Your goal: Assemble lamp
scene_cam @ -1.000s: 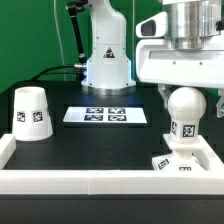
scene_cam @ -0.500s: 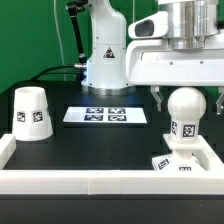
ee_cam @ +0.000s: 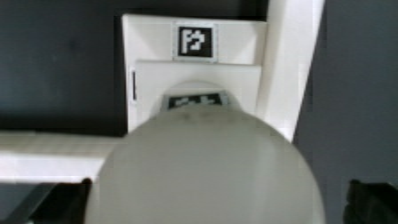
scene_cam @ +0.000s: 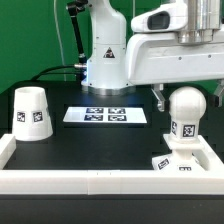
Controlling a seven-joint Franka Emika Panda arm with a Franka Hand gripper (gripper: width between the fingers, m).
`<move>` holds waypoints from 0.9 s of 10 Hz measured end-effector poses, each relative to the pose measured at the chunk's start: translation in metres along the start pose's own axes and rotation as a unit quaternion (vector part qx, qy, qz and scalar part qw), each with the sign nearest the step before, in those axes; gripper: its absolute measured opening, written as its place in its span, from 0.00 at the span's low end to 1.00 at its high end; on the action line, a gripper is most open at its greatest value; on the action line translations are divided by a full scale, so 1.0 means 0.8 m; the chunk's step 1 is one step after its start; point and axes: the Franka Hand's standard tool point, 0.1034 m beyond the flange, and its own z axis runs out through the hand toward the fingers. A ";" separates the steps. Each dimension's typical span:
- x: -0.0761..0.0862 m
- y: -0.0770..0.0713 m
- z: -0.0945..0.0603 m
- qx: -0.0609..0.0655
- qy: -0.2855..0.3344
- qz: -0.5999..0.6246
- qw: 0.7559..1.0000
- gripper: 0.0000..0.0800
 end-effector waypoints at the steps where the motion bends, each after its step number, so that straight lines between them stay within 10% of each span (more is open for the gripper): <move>1: 0.002 0.004 -0.001 -0.005 0.005 -0.065 0.998 0.87; 9: 0.002 0.010 0.009 -0.038 -0.041 -0.396 0.917 0.87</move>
Offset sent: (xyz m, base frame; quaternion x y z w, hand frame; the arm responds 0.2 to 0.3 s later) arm -0.0025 0.0064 -0.0025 0.0027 0.0011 -0.1898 0.9818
